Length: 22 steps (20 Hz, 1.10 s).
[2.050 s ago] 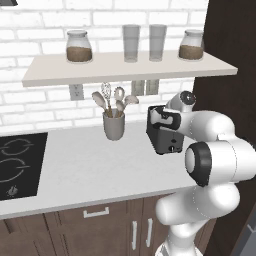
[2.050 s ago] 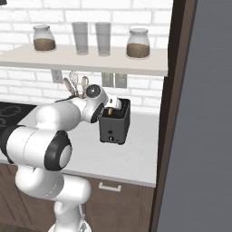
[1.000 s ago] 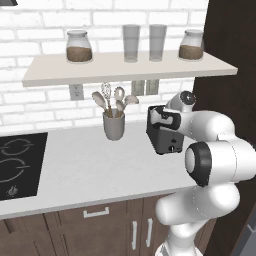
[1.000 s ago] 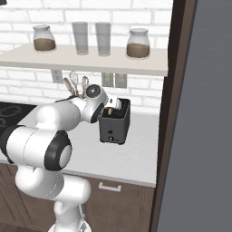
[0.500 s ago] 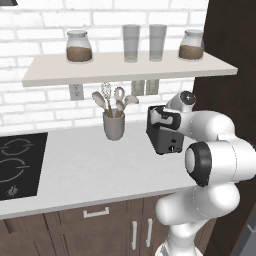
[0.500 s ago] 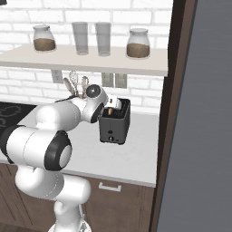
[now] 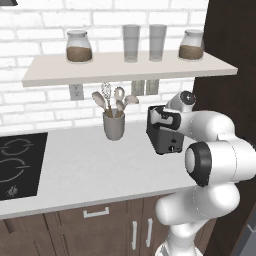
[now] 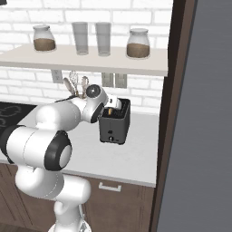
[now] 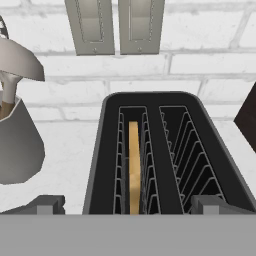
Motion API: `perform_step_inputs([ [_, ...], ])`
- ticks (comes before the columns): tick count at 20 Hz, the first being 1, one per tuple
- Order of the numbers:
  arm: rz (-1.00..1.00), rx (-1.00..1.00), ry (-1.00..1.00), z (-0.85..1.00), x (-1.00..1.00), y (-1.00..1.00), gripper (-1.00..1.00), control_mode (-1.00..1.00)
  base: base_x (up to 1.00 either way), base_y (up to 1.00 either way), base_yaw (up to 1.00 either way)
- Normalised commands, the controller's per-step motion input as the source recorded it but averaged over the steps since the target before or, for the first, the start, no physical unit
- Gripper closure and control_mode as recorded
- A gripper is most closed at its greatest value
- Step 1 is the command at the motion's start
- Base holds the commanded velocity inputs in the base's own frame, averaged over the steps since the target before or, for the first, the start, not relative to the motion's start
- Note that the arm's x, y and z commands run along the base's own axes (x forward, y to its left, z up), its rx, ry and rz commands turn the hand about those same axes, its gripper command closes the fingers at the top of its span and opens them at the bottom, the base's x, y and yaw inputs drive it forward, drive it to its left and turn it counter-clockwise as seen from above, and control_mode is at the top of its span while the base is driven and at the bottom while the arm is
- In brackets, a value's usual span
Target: Start the toaster. Once the lever pops up, take the bread to the plate on the dining counter.
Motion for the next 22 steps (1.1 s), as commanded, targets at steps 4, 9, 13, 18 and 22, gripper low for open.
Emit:
perform_step_inputs([
  [4,0.00,0.00,0.00,0.00,0.00,0.00,-1.00,-1.00,0.00,0.00,0.00],
  [9,0.00,0.00,0.00,0.00,0.00,0.00,-1.00,-1.00,0.00,0.00,0.00],
  [13,0.00,0.00,0.00,0.00,0.00,0.00,-1.00,-1.00,0.00,0.00,0.00],
  [18,0.00,0.00,0.00,0.00,0.00,0.00,-1.00,-1.00,0.00,0.00,0.00],
  [22,0.00,0.00,0.00,0.00,0.00,0.00,-1.00,-1.00,0.00,0.00,0.00],
])
